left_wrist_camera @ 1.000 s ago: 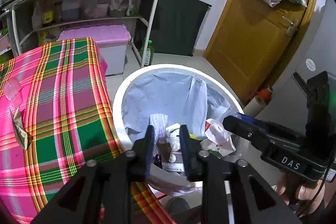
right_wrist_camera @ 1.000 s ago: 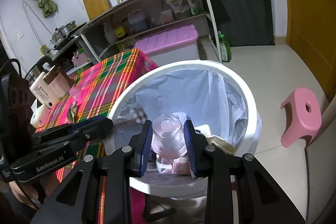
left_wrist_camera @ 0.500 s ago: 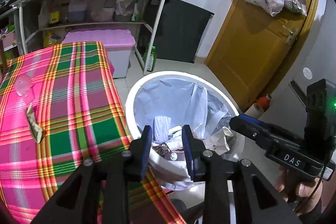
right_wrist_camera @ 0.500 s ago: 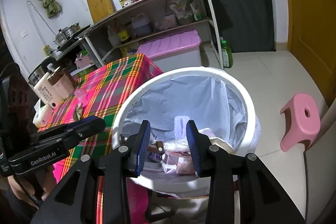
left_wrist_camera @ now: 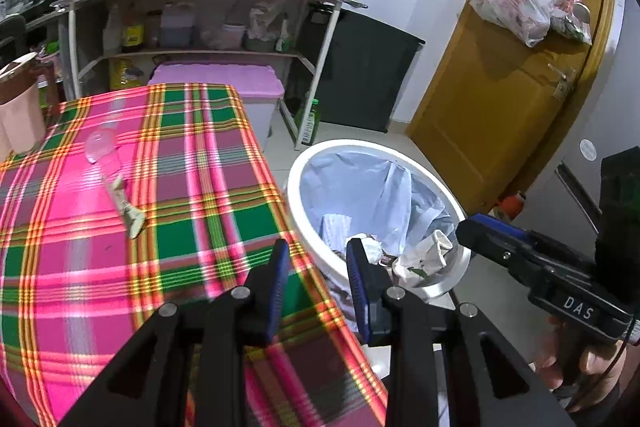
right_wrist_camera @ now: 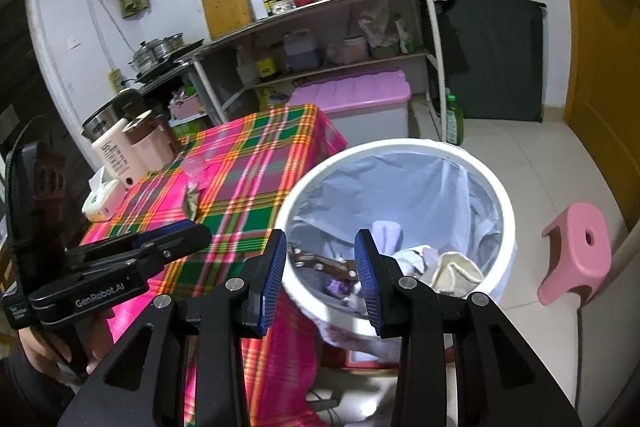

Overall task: Collect trash
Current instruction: 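Move both tools back over the table toward the beige wrapper and cup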

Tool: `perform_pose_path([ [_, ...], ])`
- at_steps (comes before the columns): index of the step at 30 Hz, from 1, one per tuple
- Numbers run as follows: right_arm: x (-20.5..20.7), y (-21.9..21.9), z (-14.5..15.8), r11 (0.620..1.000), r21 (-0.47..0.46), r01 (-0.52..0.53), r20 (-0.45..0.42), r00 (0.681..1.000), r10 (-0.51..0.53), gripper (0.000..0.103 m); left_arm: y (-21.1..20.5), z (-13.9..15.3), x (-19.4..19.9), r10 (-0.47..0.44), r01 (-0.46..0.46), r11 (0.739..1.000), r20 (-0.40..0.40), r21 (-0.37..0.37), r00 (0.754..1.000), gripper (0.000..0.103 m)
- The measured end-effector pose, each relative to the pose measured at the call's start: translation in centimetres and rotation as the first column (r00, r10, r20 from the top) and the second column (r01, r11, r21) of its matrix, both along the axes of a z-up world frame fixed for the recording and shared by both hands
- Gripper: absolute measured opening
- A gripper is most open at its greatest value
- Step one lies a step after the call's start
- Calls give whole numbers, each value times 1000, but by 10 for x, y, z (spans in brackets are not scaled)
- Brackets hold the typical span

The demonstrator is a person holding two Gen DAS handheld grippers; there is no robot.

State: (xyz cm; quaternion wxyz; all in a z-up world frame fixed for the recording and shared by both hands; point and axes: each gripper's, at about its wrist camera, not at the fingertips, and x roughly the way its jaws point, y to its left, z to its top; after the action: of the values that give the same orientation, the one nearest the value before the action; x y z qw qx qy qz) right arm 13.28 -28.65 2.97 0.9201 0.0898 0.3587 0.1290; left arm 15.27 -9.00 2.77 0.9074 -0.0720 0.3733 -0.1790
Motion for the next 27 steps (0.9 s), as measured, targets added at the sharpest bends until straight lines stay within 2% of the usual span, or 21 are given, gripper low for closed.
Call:
perform_pose_path([
  [8,-7,23,7,999,-9,-49,17,999,49,37,23,1,-14,40,-40,999,13,-6,999,31],
  [12,-6,33,7,997,-12,-75,15,997,75,37,35,-2,-20,69,-69,998,14,-7,997,37],
  [21,-2,62,-3,989,-16,-149,-7,989,149,37,64,-12,-27,137,-137,991,5,1,991,38],
  [27,7,81,-7,982,-1,-187,-10,982,187,37,86,-16,-30,186,-186,983,4,4,983,42],
])
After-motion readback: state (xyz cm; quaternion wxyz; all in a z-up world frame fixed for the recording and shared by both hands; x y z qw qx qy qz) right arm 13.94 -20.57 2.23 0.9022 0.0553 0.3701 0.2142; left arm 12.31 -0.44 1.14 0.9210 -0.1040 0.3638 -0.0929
